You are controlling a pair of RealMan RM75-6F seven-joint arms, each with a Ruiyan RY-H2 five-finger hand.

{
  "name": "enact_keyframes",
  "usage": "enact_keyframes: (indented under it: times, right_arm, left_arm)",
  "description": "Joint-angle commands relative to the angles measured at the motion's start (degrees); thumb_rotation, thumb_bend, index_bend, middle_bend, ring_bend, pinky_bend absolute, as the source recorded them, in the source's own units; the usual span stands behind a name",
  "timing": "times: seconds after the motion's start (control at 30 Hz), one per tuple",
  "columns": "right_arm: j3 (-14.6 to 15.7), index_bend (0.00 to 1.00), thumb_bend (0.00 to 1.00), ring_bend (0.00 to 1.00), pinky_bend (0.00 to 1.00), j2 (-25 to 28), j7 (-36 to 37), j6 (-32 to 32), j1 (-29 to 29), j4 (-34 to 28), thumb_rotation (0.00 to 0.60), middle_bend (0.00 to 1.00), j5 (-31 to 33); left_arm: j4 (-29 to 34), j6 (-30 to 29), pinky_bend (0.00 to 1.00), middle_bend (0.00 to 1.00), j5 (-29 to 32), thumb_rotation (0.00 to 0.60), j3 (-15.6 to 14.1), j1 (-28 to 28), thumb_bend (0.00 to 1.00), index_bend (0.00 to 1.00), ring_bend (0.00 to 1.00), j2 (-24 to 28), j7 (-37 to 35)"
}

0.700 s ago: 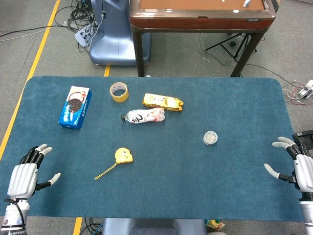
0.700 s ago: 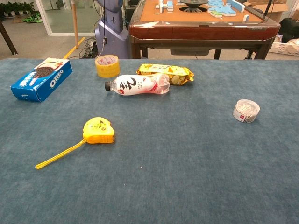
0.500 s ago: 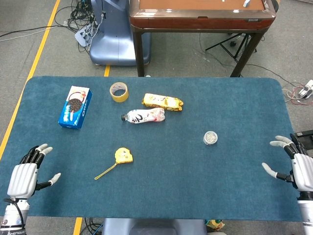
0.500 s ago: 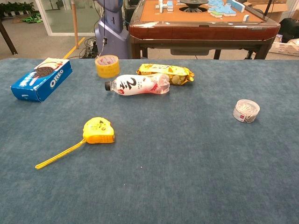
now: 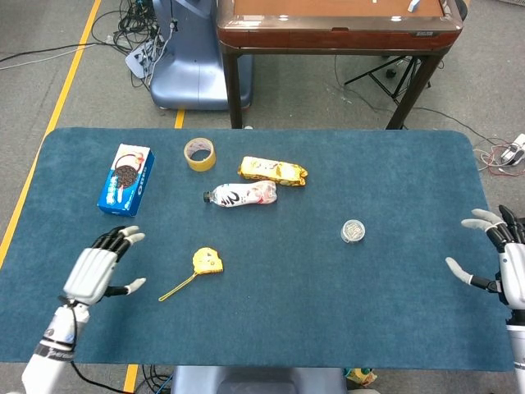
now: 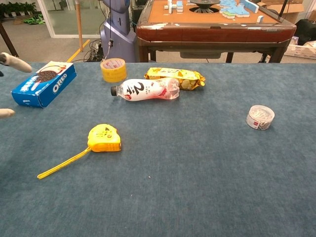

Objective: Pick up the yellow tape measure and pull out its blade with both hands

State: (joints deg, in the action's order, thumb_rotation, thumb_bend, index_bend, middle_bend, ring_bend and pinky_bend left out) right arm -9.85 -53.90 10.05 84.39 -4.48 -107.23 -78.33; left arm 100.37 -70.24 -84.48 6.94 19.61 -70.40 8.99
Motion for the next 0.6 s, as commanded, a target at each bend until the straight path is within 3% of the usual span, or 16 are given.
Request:
enact_keyframes:
  times: [0.03, 0.3, 0.6]
  right_arm:
    - [-0.18, 0.32, 0.27, 0.03, 0.08, 0.25, -0.11, -0.06, 0.0, -0.21, 0.6, 0.21, 0.49]
    - [-0.19, 0.32, 0.27, 0.03, 0.08, 0.56, 0.01, -0.79, -0.01, 0.2, 0.6, 0.21, 1.66]
    - [0.06, 0.32, 0.27, 0.03, 0.08, 0.61, 0.83, -1.68, 0.16, 1.24, 0.6, 0.21, 2.73]
  left_arm:
    - [0.19, 5.91, 0.15, 0.14, 3.17, 0.6, 1.52, 4.72, 0.19, 0.2, 0.1, -2.56, 3.62]
    - [-0.17, 13.8, 0.15, 0.14, 13.46, 0.6, 2.06, 10.76, 0.19, 0.16, 0.09, -7.53, 14.3]
    - [-1.12, 13.66, 0.15, 0.14, 29.6, 0.6, 2.04, 16.08, 0.19, 0.15, 0.1, -14.13, 30.13]
